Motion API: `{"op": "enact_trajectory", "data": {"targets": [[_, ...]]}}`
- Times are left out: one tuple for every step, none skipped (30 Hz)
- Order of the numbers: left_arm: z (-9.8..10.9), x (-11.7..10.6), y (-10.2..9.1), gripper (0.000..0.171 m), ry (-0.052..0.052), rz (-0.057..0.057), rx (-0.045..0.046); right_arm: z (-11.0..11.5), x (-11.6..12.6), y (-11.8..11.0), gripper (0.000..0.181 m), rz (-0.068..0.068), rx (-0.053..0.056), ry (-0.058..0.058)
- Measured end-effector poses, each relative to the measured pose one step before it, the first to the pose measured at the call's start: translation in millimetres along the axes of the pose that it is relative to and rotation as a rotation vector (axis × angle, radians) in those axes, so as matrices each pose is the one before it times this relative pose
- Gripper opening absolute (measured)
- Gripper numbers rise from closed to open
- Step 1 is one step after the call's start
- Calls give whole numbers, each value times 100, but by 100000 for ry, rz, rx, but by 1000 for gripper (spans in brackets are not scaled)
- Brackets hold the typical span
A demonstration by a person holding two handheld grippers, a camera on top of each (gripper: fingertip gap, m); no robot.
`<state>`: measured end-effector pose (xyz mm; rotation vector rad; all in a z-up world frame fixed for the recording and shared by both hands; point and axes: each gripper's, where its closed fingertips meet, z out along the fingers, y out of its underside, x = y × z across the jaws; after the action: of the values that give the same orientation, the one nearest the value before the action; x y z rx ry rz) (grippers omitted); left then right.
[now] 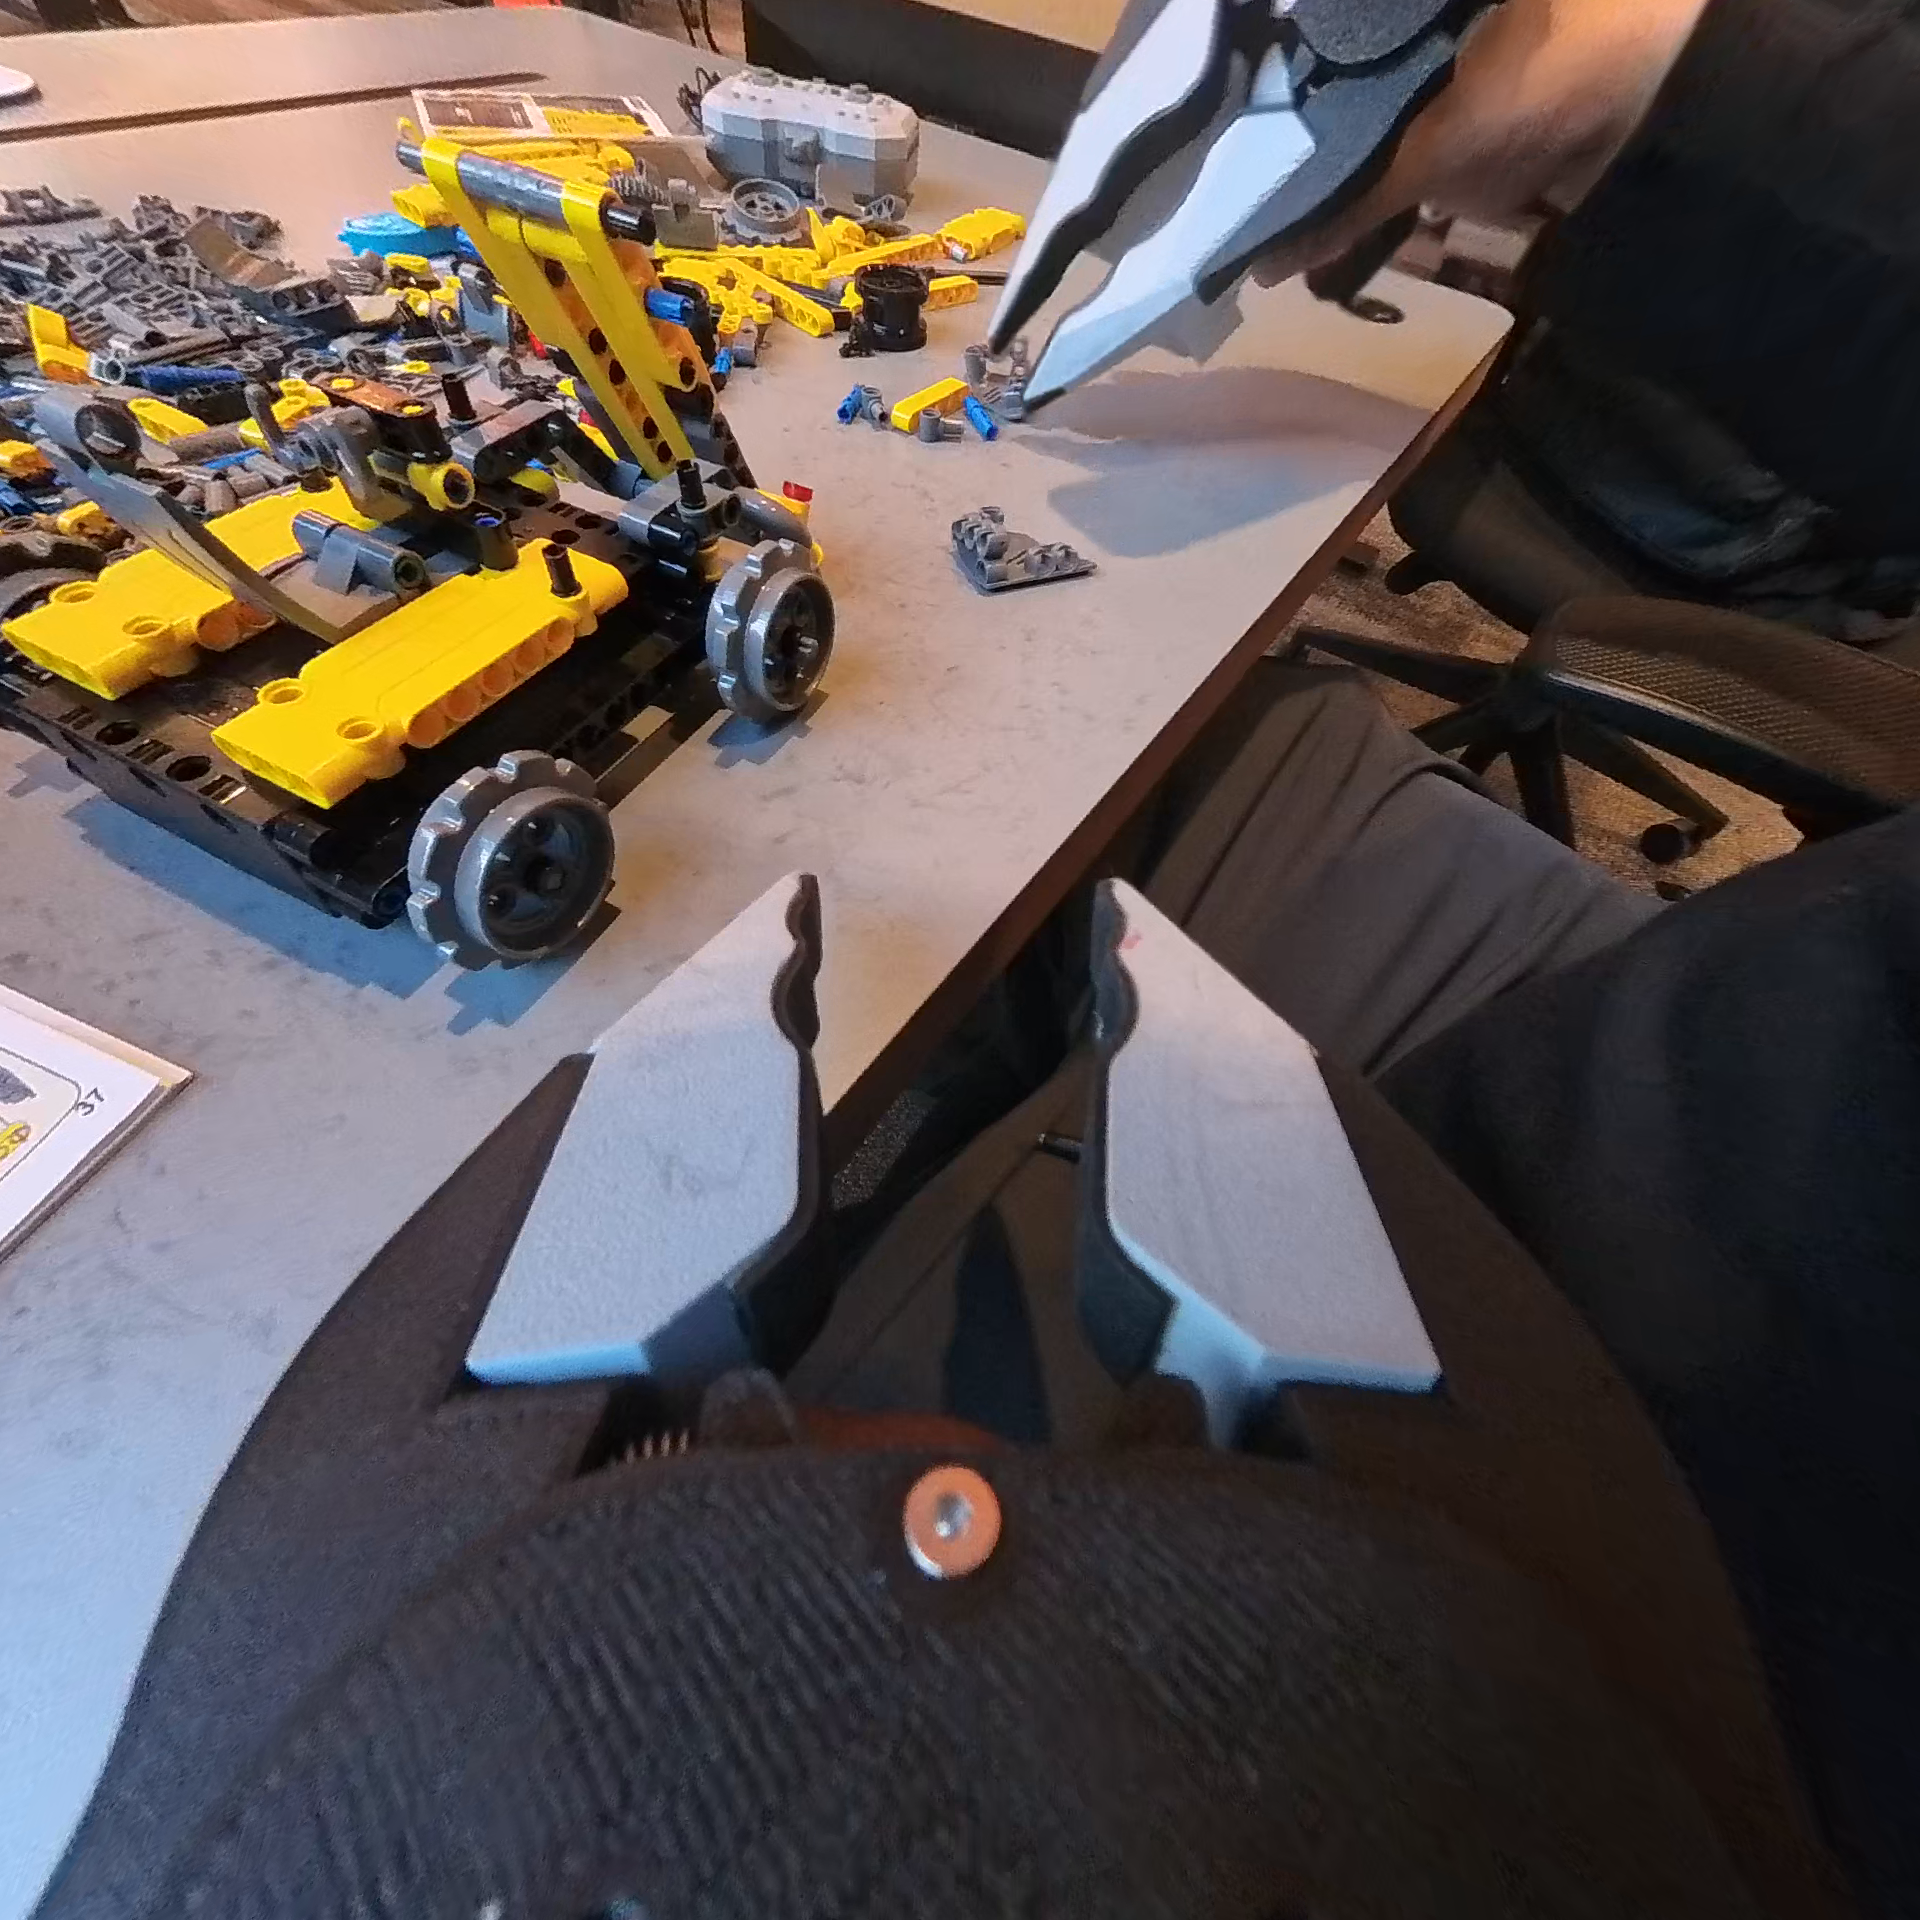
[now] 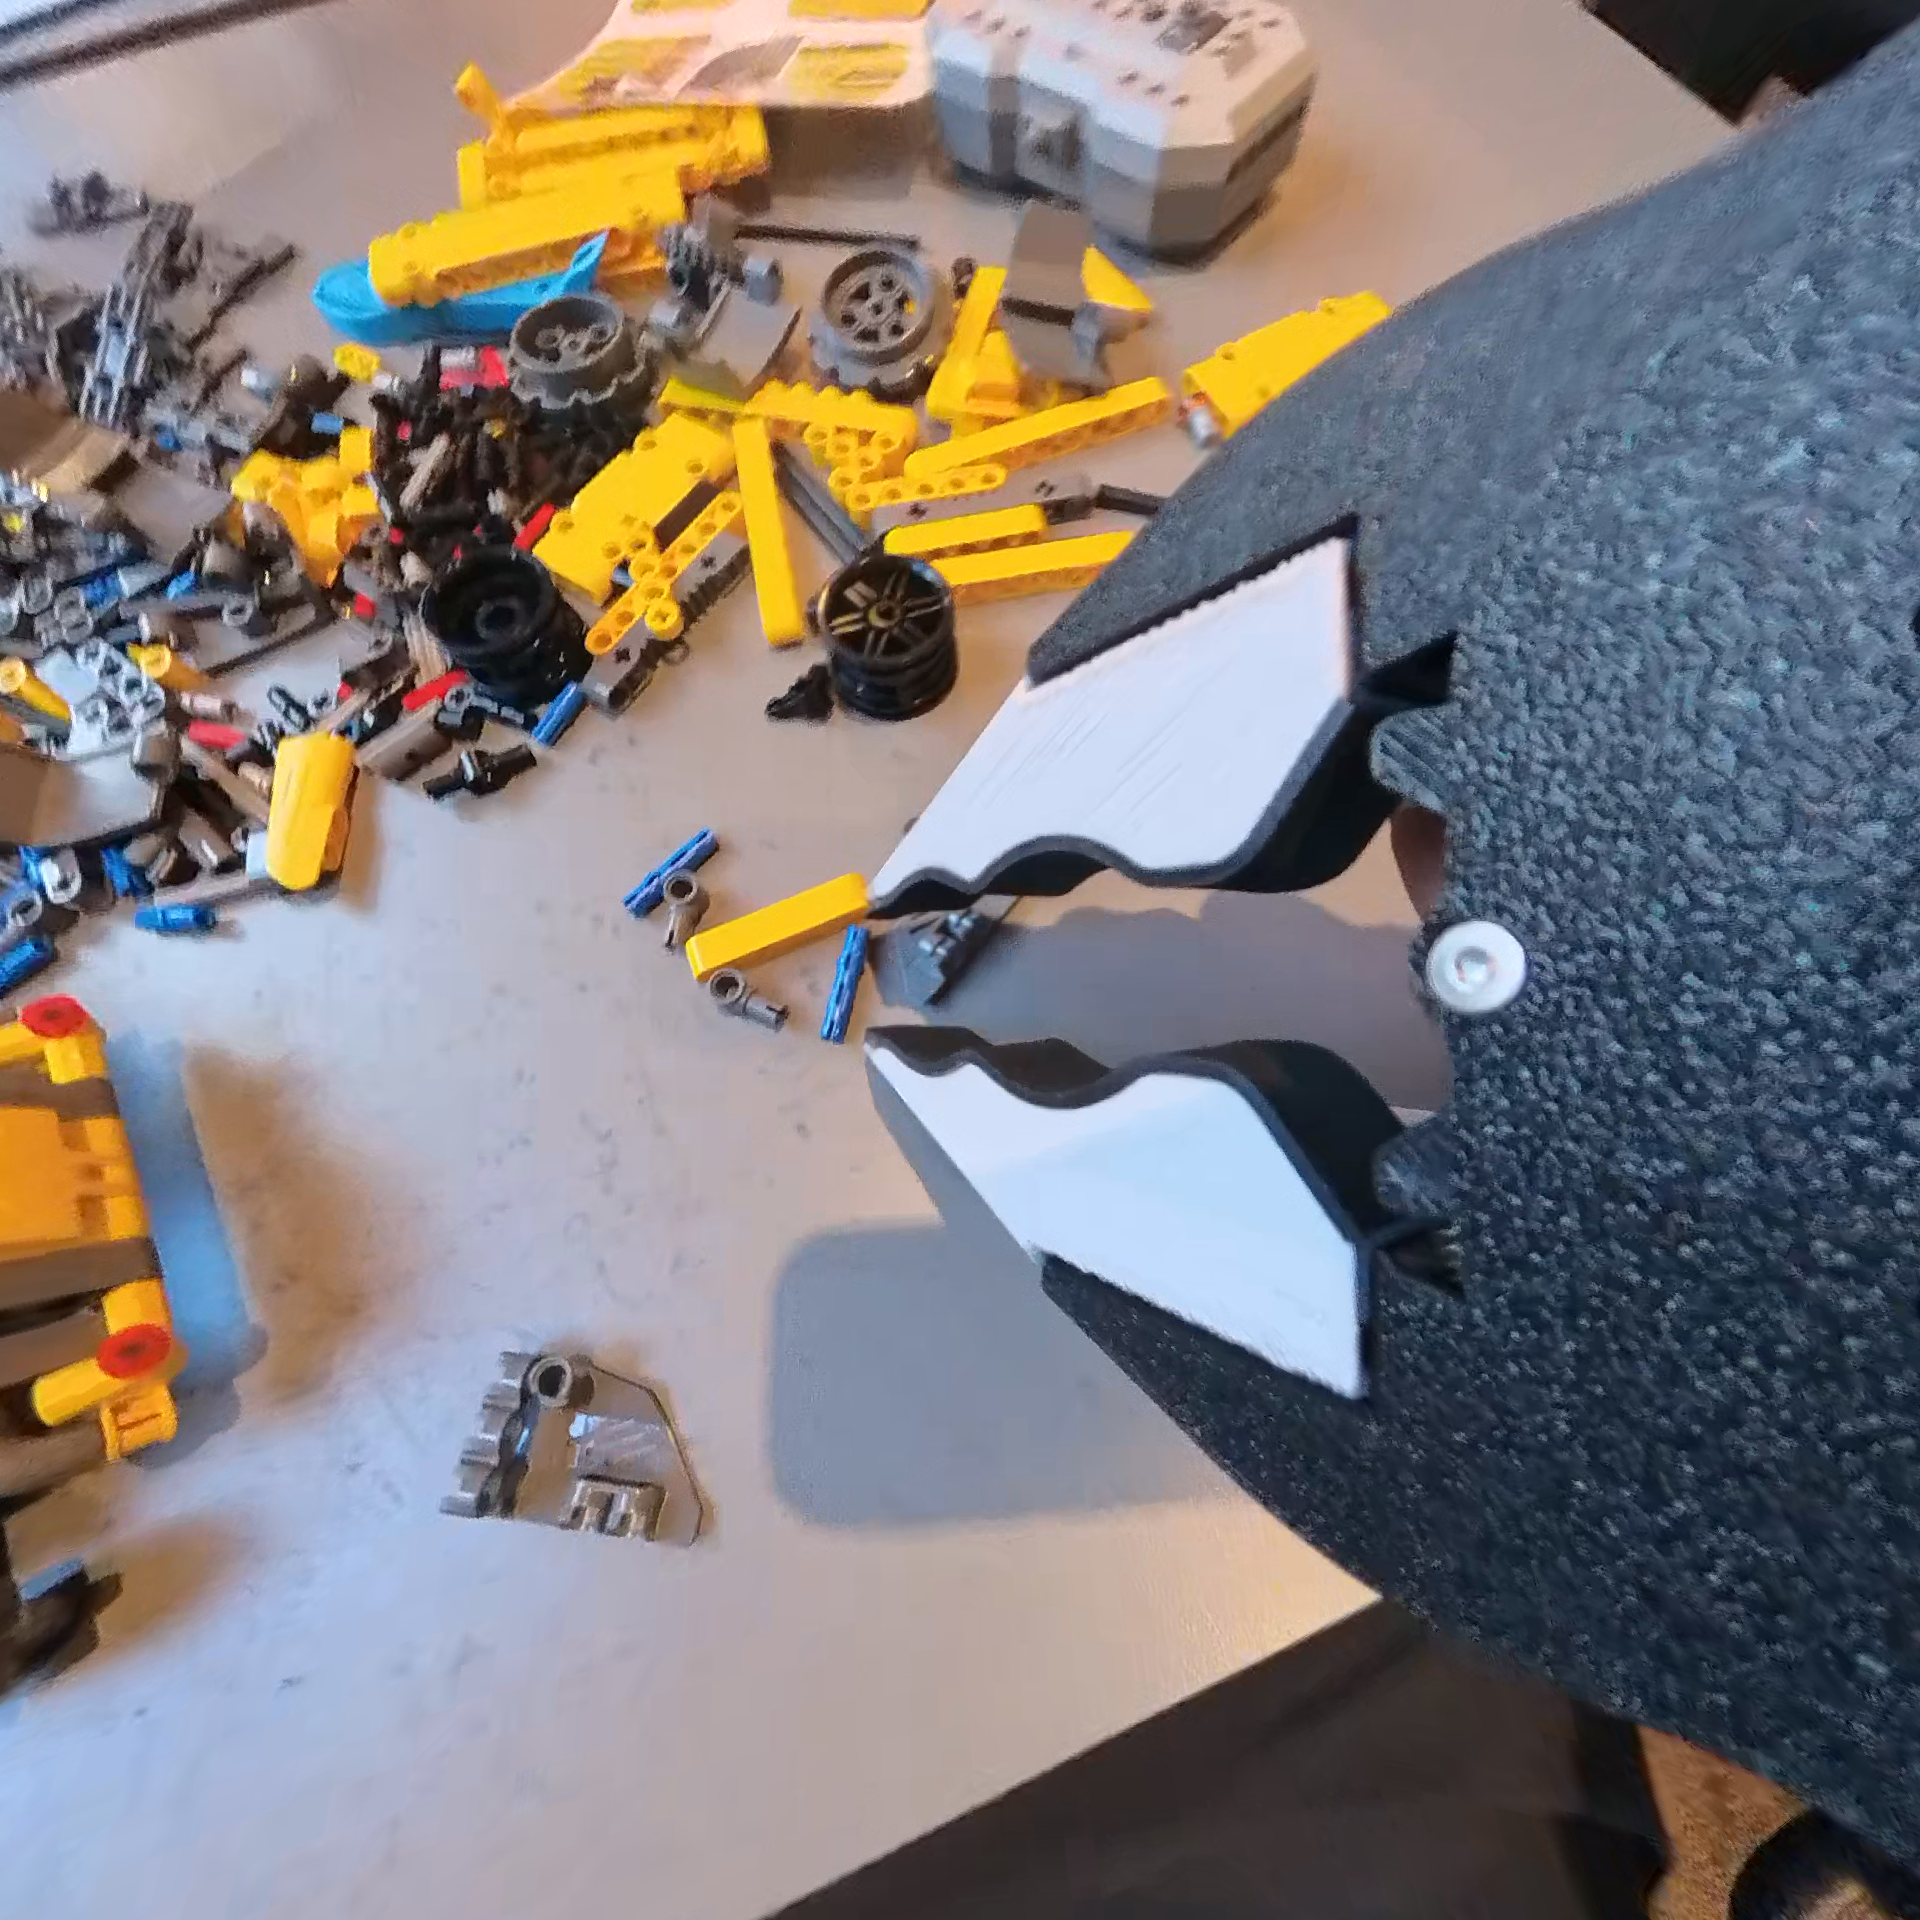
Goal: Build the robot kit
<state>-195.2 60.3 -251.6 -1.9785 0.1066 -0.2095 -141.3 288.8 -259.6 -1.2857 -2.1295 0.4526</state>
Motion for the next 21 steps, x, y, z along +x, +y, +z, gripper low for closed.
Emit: {"op": "enact_trajectory", "data": {"targets": [[1, -20, 45, 51, -76, 77, -224, 363, -240, -31, 22, -1698, -1340, -3199], [5, -17, 26, 51, -121, 99, -145, 336, -302, 23, 23, -1430, -1666, -3927], [1, -45, 42, 51, -180, 89, -201, 253, -384, -29, 21, -1549, -1287, -4596], [4, -64, 46, 51, -277, 12, -261, 94, -188, -154, 19, -1735, -403, -3793], [-9, -58, 24, 51, -245, -92, -110, 83, 150, -50, 23, -961, -1032, -1941], [-38, -43, -15, 51, -119, -91, 57, 42, 112, -5, 25, -143, -1194, -2319], [-31, -29, -22, 51, -128, -23, 111, 28, 42, 32, 25, -139, -1009, -2444], [-30, -16, -16, 51, -119, 88, 70, 25, 39, 11, 25, -499, -731, -1703], [-22, -23, 16, 51, -123, 133, -59, 17, 18, -1, 25, -678, -710, -1118], [-9, -31, 30, 51, -92, 112, -153, 2, -115, 28, 24, -794, -858, -1317], [-3, -19, 32, 51, -43, 12, -196, -43, -111, 56, 23, -1623, -1019, -944], [-13, -19, 18, 51, -5, -148, -38, -76, 45, 101, 23, -2077, -1227, -211], [-5, -3, -2, 51, 129, -252, 103, -75, 125, 90, 23, -1785, -1220, -276], [-6, 13, -4, 51, 249, -252, 22, -62, 117, 3, 23, -1565, -772, -811], [-3, 37, 3, 51, 259, -145, -22, -42, 132, -69, 23, -1449, -494, -954], [-1, 13, -1, 51, 147, -31, 7, 3, 114, -47, 23, -1169, -816, -1115], [-12, 24, -16, 51, 39, 73, 17, 42, 50, -1, 21, -1391, -1312, -1302], [-19, 8, -16, 51, -46, 143, 47, 83, 86, 35, 19, -1814, -1575, -706], [-17, -13, -6, 51, -116, 149, 39, 131, 101, 62, 17, -1709, -1580, -468], [-13, -6, -2, 51, -93, 78, -21, 152, 7, 25, 13, -1178, -1088, -948], [-17, -21, -5, 51, -33, -13, -2, 138, -170, -53, 9, -563, -372, -1984]]}}
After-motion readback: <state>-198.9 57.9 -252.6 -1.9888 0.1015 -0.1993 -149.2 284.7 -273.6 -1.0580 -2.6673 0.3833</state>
